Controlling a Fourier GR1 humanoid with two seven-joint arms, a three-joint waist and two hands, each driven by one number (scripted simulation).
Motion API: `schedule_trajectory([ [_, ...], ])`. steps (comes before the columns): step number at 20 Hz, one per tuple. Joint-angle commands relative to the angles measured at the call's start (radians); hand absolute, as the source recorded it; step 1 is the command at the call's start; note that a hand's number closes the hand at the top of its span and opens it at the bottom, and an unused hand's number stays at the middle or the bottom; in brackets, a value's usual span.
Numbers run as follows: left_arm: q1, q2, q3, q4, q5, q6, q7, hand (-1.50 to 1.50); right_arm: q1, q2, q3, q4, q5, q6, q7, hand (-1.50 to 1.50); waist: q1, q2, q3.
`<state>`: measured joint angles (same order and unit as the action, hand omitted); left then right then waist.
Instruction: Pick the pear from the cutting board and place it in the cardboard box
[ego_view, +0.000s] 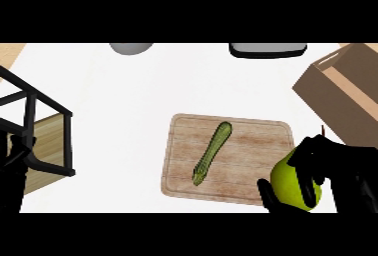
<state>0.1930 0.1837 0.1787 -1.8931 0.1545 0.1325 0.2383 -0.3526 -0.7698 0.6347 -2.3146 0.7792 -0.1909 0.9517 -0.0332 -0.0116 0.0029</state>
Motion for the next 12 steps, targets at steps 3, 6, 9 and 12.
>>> schedule_trajectory([
  [3, -0.154, 0.000, -0.070, 0.047, 0.012, -0.039, 0.025, 0.00, 0.054, -0.084, -0.224, -0.017, -0.226, 0.031, -0.021, 1.50, -0.011, 0.017, -0.002],
  [6, -0.156, -0.047, -0.108, 0.062, -0.011, -0.020, 0.012, 0.00, 0.063, -0.094, -0.326, 0.069, -0.319, 0.010, -0.095, 1.50, -0.008, 0.020, -0.001],
  [9, -0.171, -0.063, -0.117, 0.039, -0.022, -0.001, 0.036, 0.00, 0.060, -0.133, -0.419, 0.193, -0.338, 0.005, -0.192, 1.50, -0.005, 0.021, 0.000],
  [12, -0.189, -0.054, -0.103, 0.110, -0.030, -0.022, -0.010, 0.00, 0.106, -0.169, -0.442, 0.292, -0.305, -0.003, -0.303, 1.50, -0.012, 0.025, -0.001],
])
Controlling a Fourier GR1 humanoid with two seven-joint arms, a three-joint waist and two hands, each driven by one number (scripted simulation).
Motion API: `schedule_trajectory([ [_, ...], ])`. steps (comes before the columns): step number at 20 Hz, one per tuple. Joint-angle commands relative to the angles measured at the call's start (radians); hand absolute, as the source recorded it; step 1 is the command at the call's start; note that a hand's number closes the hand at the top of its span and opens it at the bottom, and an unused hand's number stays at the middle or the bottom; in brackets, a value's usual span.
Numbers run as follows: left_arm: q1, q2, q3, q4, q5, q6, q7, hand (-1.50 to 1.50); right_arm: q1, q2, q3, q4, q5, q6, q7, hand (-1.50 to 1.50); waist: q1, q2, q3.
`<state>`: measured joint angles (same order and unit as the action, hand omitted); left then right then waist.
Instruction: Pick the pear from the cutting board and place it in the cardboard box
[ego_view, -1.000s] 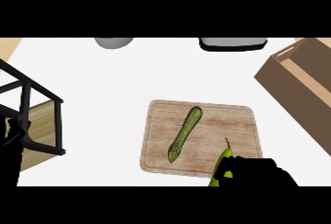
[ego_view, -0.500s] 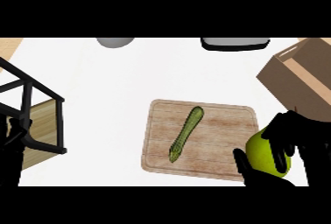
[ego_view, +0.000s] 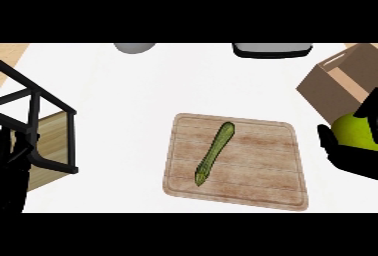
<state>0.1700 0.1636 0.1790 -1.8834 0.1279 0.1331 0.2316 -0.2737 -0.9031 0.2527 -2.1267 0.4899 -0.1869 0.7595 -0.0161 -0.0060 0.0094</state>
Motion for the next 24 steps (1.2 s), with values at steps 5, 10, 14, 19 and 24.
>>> schedule_trajectory([
  [5, -0.165, -0.025, -0.098, 0.082, 0.000, -0.040, 0.020, 0.00, 0.012, -0.069, -0.136, 0.307, -0.057, 0.006, -0.280, 1.50, -0.006, 0.019, -0.008],
  [10, -0.179, -0.007, -0.073, 0.093, 0.038, -0.086, 0.023, 0.00, 0.012, -0.047, -0.124, 0.526, -0.041, -0.009, -0.462, 1.50, 0.014, 0.023, -0.008],
  [14, -0.185, -0.025, -0.090, 0.047, 0.005, -0.055, 0.064, 0.00, 0.049, -0.127, -0.022, 0.638, 0.047, 0.124, -0.465, 1.50, 0.009, 0.032, -0.009],
  [19, -0.211, -0.029, -0.102, 0.058, -0.011, -0.065, 0.076, 0.00, -0.034, -0.095, -0.039, 0.826, -0.045, 0.241, -0.553, -1.50, 0.022, 0.023, -0.008],
  [24, -0.196, -0.051, -0.083, 0.100, -0.013, -0.072, 0.030, 0.00, -0.124, 0.022, -0.133, 0.938, -0.065, 0.057, -0.711, -1.50, 0.019, 0.022, -0.007],
])
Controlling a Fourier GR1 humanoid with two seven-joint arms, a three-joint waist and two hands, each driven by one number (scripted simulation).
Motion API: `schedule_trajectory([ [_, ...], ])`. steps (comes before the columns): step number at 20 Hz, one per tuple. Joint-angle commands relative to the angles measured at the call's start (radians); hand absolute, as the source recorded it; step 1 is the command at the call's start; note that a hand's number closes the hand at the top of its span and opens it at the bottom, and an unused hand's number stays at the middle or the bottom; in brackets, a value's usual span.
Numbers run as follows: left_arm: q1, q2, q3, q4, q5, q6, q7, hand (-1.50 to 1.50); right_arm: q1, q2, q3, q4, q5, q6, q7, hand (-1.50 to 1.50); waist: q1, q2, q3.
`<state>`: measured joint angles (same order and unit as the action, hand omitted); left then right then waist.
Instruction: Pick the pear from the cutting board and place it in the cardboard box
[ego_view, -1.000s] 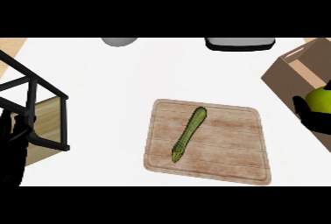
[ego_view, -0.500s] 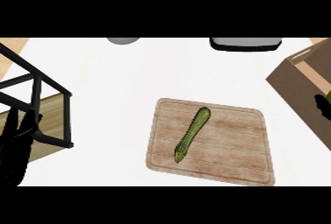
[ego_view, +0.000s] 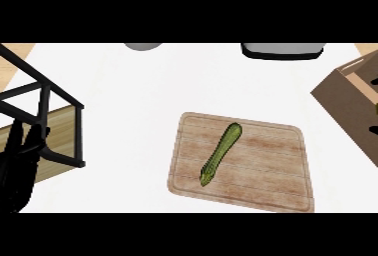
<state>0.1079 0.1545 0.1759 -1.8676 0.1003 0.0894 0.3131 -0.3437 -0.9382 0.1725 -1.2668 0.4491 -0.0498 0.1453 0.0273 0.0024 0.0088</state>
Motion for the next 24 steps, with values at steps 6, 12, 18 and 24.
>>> schedule_trajectory([
  [6, -0.135, -0.045, -0.064, 0.054, 0.014, -0.021, -0.024, 0.00, -0.114, 0.163, -0.198, 0.072, -0.181, -0.196, -0.269, -1.50, -0.056, 0.007, -0.005],
  [12, -0.120, -0.042, -0.049, 0.054, -0.007, -0.024, -0.036, 0.00, -0.168, 0.225, -0.335, 0.119, -0.444, -0.039, -0.248, -1.50, -0.067, 0.003, -0.008],
  [18, -0.058, -0.074, -0.059, 0.029, -0.005, -0.039, -0.052, 0.00, -0.131, 0.205, -0.525, 0.235, -0.667, 0.100, -0.309, -1.50, -0.061, 0.002, -0.007],
  [24, -0.144, -0.042, -0.023, 0.051, 0.019, -0.047, -0.003, 0.00, -0.132, 0.118, -0.639, 0.354, -0.736, 0.184, -0.359, -1.50, -0.055, 0.006, -0.007],
])
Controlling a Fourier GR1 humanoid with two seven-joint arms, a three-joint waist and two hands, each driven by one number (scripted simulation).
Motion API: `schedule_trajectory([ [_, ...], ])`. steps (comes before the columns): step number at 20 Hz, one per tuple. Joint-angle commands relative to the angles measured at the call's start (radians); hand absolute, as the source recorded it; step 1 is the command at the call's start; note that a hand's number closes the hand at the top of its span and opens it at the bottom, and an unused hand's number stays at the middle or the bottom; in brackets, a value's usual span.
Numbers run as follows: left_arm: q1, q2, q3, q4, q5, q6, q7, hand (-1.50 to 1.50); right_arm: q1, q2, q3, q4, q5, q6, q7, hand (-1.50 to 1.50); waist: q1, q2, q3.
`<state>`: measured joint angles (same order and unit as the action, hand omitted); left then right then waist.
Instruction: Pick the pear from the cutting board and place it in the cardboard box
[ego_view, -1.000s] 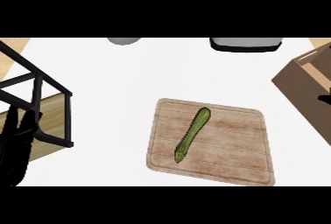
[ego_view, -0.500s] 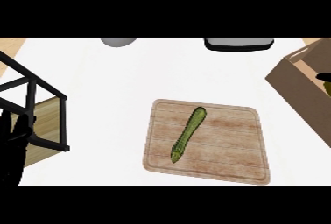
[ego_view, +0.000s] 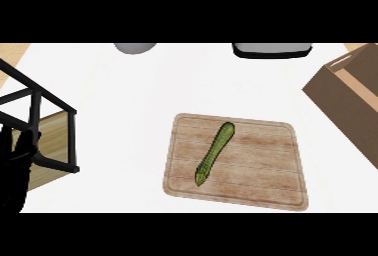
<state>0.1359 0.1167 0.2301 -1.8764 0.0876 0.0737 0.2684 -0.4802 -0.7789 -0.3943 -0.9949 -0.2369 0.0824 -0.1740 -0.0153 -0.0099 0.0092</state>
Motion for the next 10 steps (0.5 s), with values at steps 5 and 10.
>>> schedule_trajectory([
  [5, -0.177, -0.022, -0.094, 0.091, 0.009, -0.039, 0.015, 0.00, 0.033, -0.057, -0.127, 0.177, -0.074, 0.096, -0.128, -1.50, -0.009, 0.021, -0.007],
  [10, -0.136, -0.042, -0.102, 0.080, -0.005, -0.050, -0.010, 0.00, 0.109, -0.108, -0.173, 0.271, -0.079, 0.197, -0.252, -1.50, -0.004, 0.019, -0.006],
])
